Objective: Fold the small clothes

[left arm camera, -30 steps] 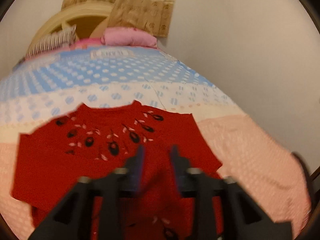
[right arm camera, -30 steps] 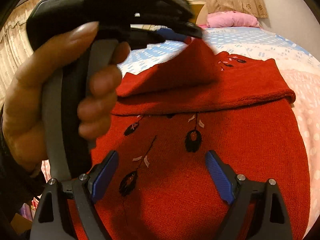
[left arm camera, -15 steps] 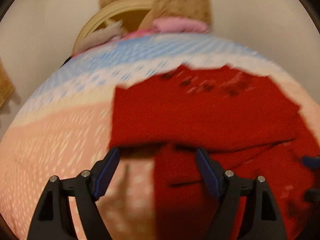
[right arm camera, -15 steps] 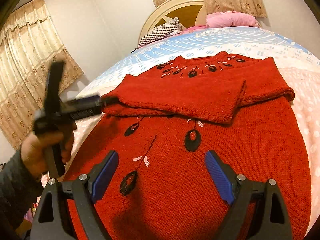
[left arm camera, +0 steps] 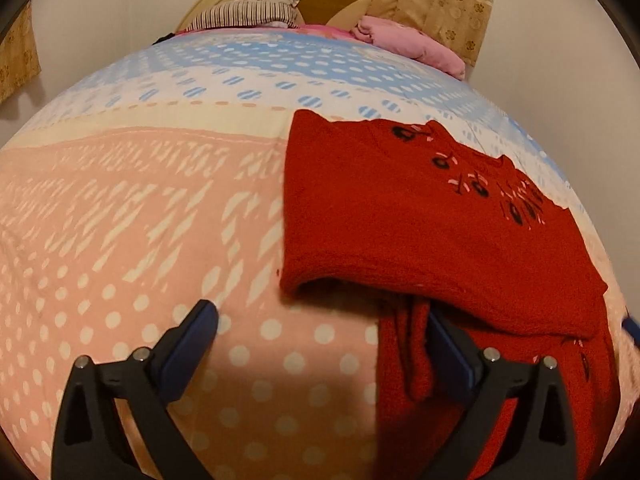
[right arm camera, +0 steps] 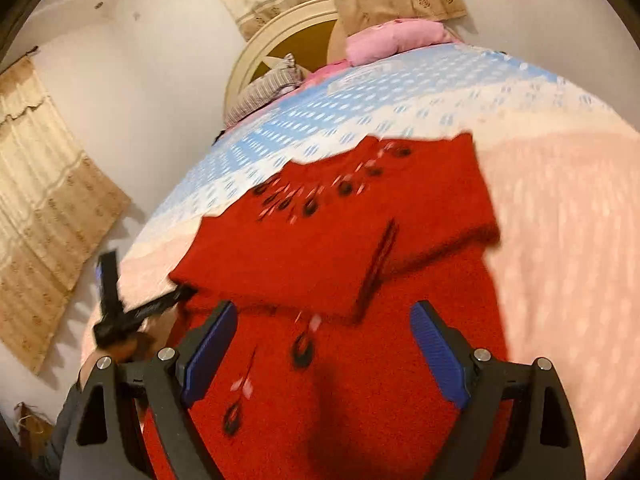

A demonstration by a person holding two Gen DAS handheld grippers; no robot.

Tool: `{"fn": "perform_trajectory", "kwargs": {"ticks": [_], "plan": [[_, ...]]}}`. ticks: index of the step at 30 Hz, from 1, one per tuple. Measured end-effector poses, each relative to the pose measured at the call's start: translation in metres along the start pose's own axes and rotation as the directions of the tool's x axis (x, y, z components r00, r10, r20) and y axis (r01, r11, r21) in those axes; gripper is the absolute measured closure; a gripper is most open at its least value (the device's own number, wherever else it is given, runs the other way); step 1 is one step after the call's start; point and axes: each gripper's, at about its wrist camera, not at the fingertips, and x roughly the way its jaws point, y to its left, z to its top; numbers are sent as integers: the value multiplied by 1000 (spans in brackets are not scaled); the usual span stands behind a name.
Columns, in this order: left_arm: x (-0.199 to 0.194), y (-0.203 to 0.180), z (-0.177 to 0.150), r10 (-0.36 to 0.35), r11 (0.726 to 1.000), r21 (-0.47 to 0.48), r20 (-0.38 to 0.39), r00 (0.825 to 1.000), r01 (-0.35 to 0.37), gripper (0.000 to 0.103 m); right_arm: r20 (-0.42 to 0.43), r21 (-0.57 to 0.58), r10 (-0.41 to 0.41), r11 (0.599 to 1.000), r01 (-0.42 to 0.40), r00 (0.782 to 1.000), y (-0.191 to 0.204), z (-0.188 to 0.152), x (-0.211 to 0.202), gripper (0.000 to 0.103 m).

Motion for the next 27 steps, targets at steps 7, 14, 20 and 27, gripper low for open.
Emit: {"fn": "perform_trajectory", "kwargs": {"ticks": [7,14,20,27], "plan": [[4,2,1,-7,1000,-11,-12,1000,6,0,-179,-47,-89,996,82,980,-5,24,70,50],[6,0,1,4,1000,-3,-20,1000,-4,0,-164,-209,-147,971,111,975,21,22,72,93],[7,0,1,6,1000,-1,-21,1000,-6,0,-56,-305,-185,939,160,981,37,51,41,93],[8,2,2,-3,1000,-12,-25,1000,2,0,35,-297,-216,930,217,976,29,88,8,93]]}}
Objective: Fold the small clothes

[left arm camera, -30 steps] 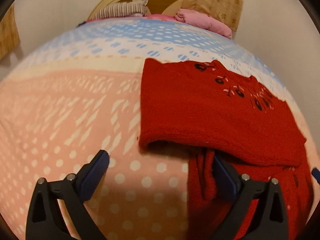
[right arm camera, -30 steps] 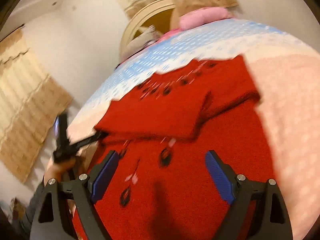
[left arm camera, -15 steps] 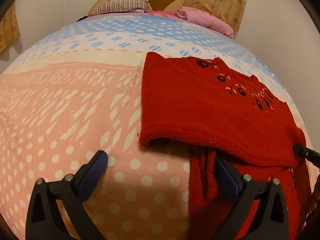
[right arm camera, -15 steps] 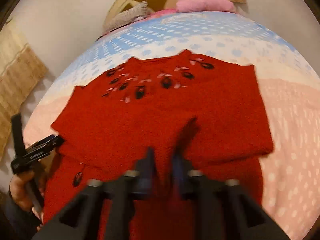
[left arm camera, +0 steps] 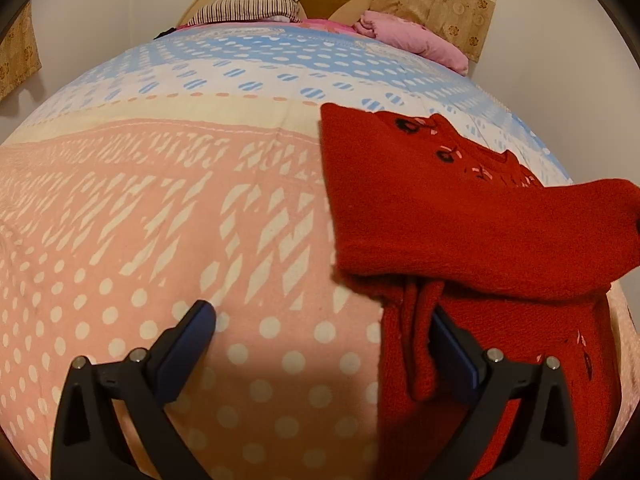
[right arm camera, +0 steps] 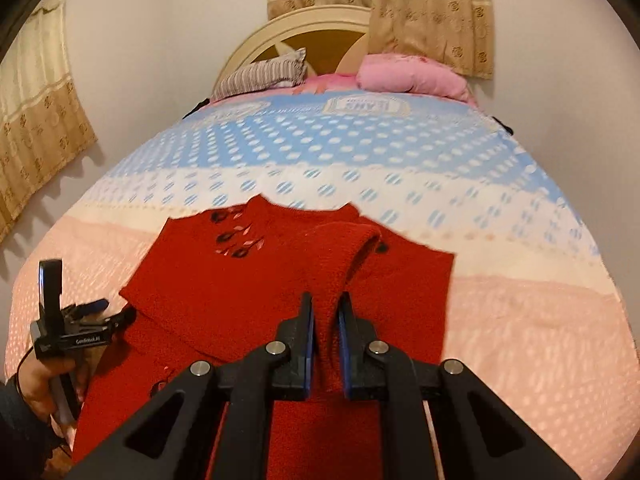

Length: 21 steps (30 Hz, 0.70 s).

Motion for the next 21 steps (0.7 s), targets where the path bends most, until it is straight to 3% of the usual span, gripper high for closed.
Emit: {"fn": "perform_trajectory", "kwargs": {"ticks": [5,8,14,18,21], "plan": [[-1,1,0,-7,1000,-12,8,1000,7,0,-15,22,-17,1000,17,1000,-20,-2,1,93],[-4,-6,1,-8,1000,26,22,1000,7,0,-29,48,6,999,-4,1000,-28,-8,8,93],[4,-15,17,-21,998,58,20,1000,20,0,-17,6,54,999,-54,998,-7,-8,11,93],[13,-2,24,-8,1000,-23,-3,1000,8,0,10,-11,74,997,-74,997,0,-4,3,93],[8,23,22,-82,984,-154,29,996,85,0,23,-12,69,998,-69,997,-5,-1,-2,93]]}}
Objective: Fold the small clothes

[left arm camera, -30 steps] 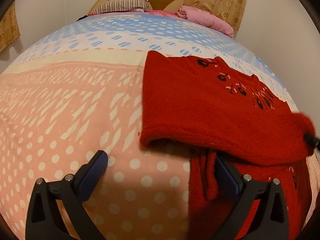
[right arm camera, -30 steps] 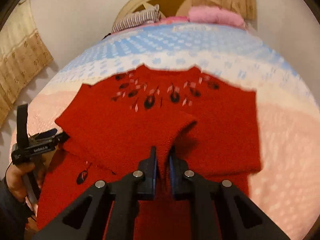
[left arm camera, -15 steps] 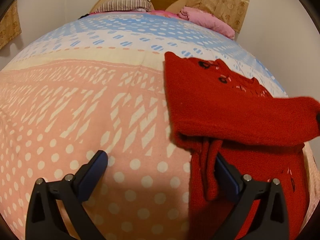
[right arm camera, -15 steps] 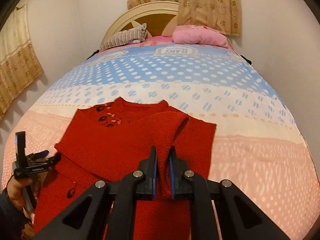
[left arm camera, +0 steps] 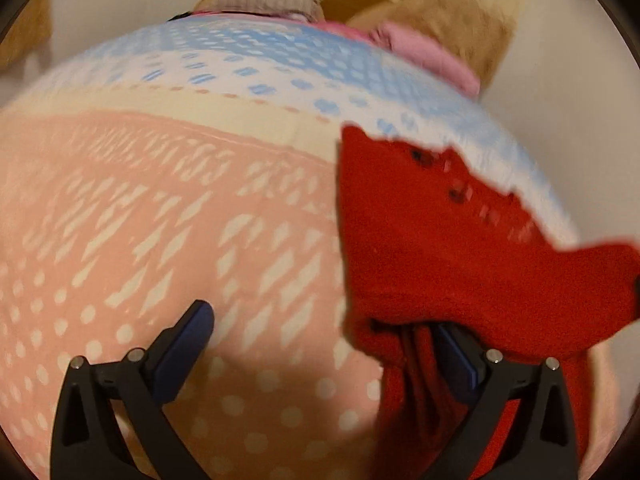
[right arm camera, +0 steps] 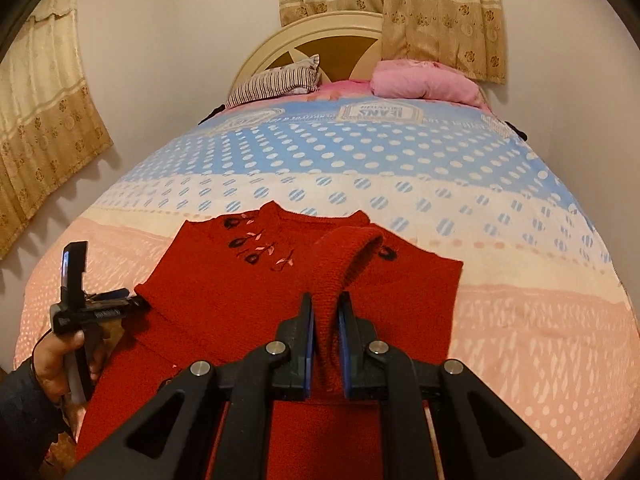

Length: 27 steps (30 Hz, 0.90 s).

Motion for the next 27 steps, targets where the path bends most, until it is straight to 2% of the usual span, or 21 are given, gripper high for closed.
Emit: {"fn": "perform_trajectory", "kwargs": {"ticks": [3,5,8,10,13,18,20,21,23,25,27], "plan": [[-7,10,-7,-38,998,-44,22,999,39,0,-21,30,-8,1000,8,1000,-14,-5,6,93],[-6,4,-10,0,1000,-3,11,1000,0,0,-94,48,-7,999,12,996,-25,-15,26,93],[-4,-4,-11,41,999,35,0,999,-41,0,-140,61,-88,993,98,986,-42,-38,52,93],[-4,-3,-10,40,999,35,0,999,-40,0,-169,99,-73,991,91,983,-53,-50,62,93],[-6,-2,-11,31,999,33,4,1000,-31,0,-163,120,-41,991,61,986,-59,-61,61,93],[-7,-5,-13,40,998,49,4,999,-40,0,-131,126,-21,991,38,991,-61,-57,49,93],[-7,-6,-13,40,998,51,3,999,-40,0,-108,153,20,988,-3,994,-60,-54,45,92],[-7,-6,-13,39,998,50,3,999,-39,0,-103,163,40,986,-23,994,-60,-53,45,89],[-7,-6,-13,37,998,48,2,999,-37,0,-115,169,41,985,-22,992,-58,-53,49,55],[-7,-7,-13,36,998,49,3,999,-36,0,-128,140,15,990,3,992,-53,-56,53,54],[-9,-6,-14,30,998,49,1,1000,-30,0,-158,91,-50,994,65,986,-48,-58,58,65]]}}
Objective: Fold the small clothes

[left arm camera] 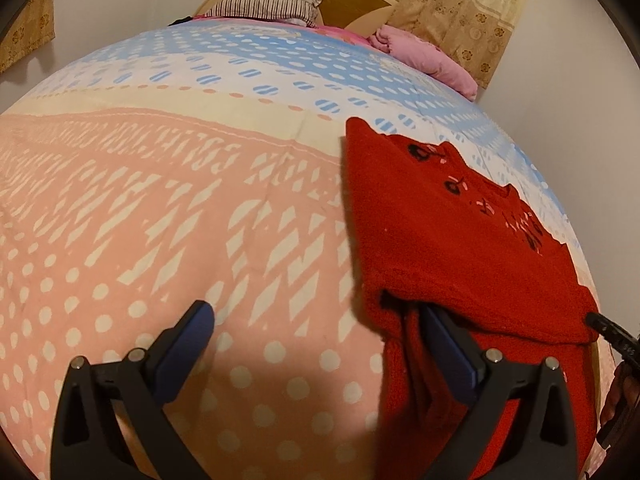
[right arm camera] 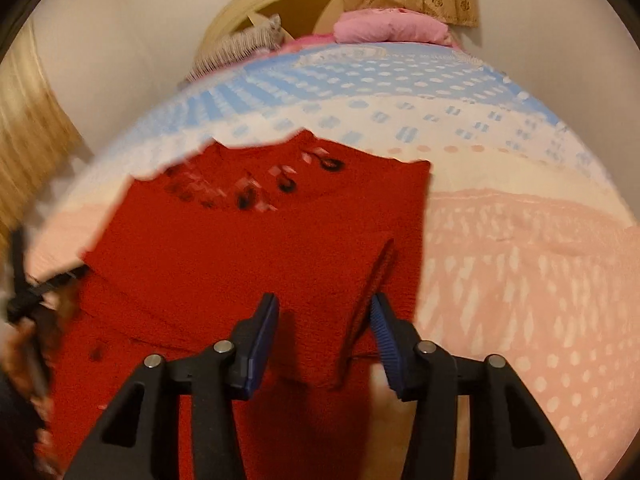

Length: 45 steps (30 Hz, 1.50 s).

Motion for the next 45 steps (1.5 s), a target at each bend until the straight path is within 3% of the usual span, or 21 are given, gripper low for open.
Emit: {"fn": "perform_trajectory", "kwargs": {"ticks": [1,2,10,13,15,17,18,23,27,28,30,37,41,45], "plan": [[-1,0,-1,-4,1000,1,1,1000,4,0,-4,-1,4,1000,-4,1000,0,0,0,86],[-2,0,-2,-10,1000,2,1,1000,10,0,2,-1,9,1000,-9,1000,-1,1,-2,90],[-20,10,-13,-87,996,-14,-7,996,87,0,93,27,-25,999,23,995,-20,15,-35,91],[-23,8,-11,-75,997,-21,-9,997,75,0,55,38,-19,999,17,998,-27,13,-26,91],[-24,5,-9,-71,997,-29,-6,997,70,0,-26,18,-18,1000,19,1000,-27,8,-8,84],[-25,-3,-5,-74,997,-10,-1,997,74,0,-40,-18,-53,998,52,998,-22,3,-2,52],[-27,-9,-1,-69,998,7,11,998,69,0,-20,-22,-49,999,49,999,-20,1,-4,49],[-20,-35,15,-27,997,70,42,999,24,0,88,8,-89,996,89,992,-13,8,-28,49],[4,-39,22,155,978,133,44,987,-159,0,130,-13,0,1000,2,992,3,18,-37,45],[10,-36,22,174,972,154,29,984,-177,0,120,-27,28,999,-24,992,8,19,-35,44],[12,-30,21,149,976,155,23,989,-151,0,82,-47,74,996,-70,994,16,21,-26,44],[10,-4,17,120,989,85,3,993,-120,0,11,37,69,997,-69,998,11,4,9,43],[10,-5,14,131,989,69,2,991,-131,0,19,-24,38,999,-38,999,23,-9,20,24],[9,-2,13,113,992,60,7,994,-113,0,2,-80,-33,996,33,999,38,-10,20,21]]}}
